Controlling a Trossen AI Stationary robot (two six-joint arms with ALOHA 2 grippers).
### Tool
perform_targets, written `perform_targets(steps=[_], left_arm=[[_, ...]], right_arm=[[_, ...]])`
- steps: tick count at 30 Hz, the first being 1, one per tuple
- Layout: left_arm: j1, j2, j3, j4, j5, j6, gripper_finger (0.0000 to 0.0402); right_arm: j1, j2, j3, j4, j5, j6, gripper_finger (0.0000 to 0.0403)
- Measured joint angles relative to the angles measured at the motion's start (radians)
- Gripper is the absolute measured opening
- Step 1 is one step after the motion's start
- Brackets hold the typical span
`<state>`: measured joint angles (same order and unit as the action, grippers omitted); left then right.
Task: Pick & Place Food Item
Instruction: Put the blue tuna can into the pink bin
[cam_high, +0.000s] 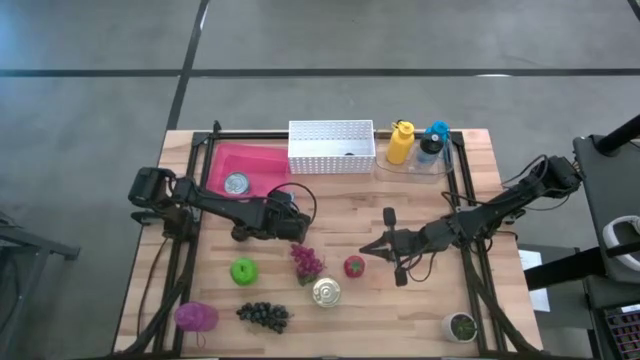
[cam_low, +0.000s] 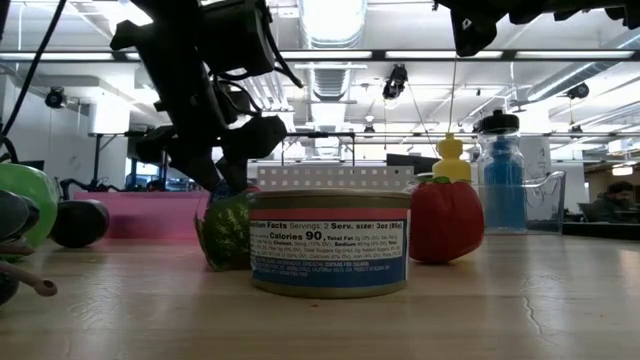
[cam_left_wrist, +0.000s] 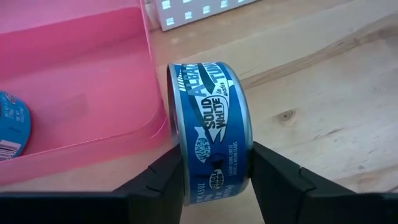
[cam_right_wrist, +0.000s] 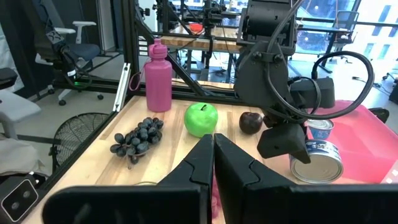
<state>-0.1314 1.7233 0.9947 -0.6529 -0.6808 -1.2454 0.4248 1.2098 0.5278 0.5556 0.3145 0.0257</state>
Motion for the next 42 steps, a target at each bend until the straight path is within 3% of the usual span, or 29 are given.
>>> perform_targets(steps=[10, 17, 25, 31, 42], left_arm=[[-0.004, -0.012, 0.001, 0.006, 0.001, 0.019, 0.0143], [-0.006, -0.056, 0.001, 0.006, 0.001, 0.074, 0.0164], [-0.014, -0.121, 0.001, 0.006, 0.000, 0.151, 0.0146], [-0.015, -0.184, 0.001, -0.005, -0.030, 0.203, 0.0160], [-0.013, -0.332, 0.001, -0.229, -0.149, 0.199, 0.0146]], right_arm=[[0.000, 0.000, 0.000, 0.000, 0.000, 0.000, 0.0008], [0.000, 0.000, 0.000, 0.000, 0.000, 0.000, 0.0008], [0.000, 0.000, 0.000, 0.000, 0.000, 0.000, 0.0008], [0.000, 0.000, 0.000, 0.000, 0.000, 0.000, 0.0008], [0.000, 0.000, 0.000, 0.000, 0.000, 0.000, 0.0008]])
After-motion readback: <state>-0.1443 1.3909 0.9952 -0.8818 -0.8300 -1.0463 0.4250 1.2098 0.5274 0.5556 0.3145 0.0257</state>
